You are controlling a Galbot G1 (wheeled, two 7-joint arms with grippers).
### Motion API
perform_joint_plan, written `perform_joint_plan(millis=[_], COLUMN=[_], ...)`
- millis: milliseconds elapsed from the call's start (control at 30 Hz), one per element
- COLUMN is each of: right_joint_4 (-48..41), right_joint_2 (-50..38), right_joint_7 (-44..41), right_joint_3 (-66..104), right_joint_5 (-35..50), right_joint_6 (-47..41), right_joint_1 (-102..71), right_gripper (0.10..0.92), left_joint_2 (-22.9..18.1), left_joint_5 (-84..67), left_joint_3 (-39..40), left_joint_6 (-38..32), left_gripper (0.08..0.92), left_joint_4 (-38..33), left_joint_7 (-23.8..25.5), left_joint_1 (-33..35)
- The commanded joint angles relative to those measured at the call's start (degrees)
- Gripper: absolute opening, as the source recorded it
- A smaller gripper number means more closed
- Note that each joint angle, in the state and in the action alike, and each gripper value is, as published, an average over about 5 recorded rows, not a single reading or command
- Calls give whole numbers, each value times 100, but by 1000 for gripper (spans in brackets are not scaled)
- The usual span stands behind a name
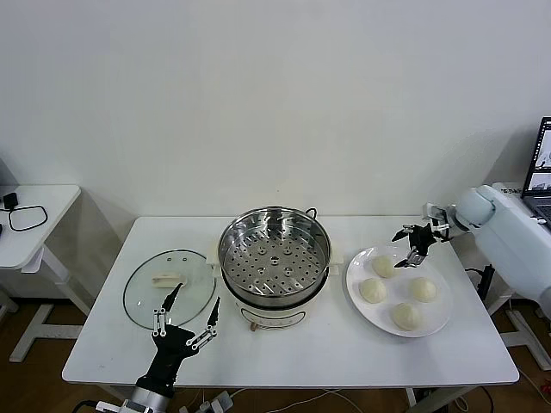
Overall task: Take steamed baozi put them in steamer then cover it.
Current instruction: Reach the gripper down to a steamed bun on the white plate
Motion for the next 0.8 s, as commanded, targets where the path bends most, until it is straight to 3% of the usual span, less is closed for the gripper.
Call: perform_joint_plan(millis=[33,600,800], right_joint_4=[-736,-1303,-1369], right_joint_2=[541,977,1035], right_joint_7=[-320,99,195], right_joint_3=[-280,-116,-97], right_joint_5=[-652,-926,-987], right_joint_6=[147,313,355], right_joint_1=[343,101,58], right_gripper=[823,814,733], left_joint_2=[-1,-4,-9], left_joint_5=[-2,-15,-21], left_joint_3=[5,25,16], left_joint_6=[3,-44,-52], left_gripper=[823,823,823], left_joint_4=[13,106,113], left_joint_7=[-4,-44,-60], left_joint_1=[2,1,1])
